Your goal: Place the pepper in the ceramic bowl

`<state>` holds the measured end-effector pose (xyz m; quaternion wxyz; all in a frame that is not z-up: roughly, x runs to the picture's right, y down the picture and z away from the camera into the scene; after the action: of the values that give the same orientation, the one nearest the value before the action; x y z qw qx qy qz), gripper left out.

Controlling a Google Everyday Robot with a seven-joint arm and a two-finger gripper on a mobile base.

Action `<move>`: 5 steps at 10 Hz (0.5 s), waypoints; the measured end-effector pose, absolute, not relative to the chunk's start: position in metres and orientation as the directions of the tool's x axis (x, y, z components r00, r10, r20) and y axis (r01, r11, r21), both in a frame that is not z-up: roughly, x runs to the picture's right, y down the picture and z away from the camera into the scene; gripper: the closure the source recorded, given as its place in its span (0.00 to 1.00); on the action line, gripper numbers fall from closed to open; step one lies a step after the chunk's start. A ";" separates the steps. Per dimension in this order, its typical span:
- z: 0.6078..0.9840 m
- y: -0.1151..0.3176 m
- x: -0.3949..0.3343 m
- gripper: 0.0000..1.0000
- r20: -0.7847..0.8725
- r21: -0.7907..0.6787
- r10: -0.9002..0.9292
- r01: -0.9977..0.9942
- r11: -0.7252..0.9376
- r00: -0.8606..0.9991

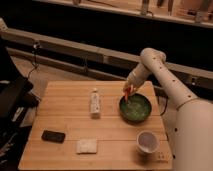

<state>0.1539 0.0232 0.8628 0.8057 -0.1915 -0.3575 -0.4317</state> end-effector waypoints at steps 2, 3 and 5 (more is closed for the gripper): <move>0.862 0.025 0.163 1.00 0.741 -0.007 -0.554 0.830 0.558 0.379; 0.862 0.027 0.166 1.00 0.743 -0.011 -0.550 0.829 0.559 0.381; 0.862 0.029 0.164 1.00 0.745 -0.012 -0.549 0.830 0.557 0.379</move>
<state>0.1645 0.0287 0.8617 0.8067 -0.1969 -0.3575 -0.4275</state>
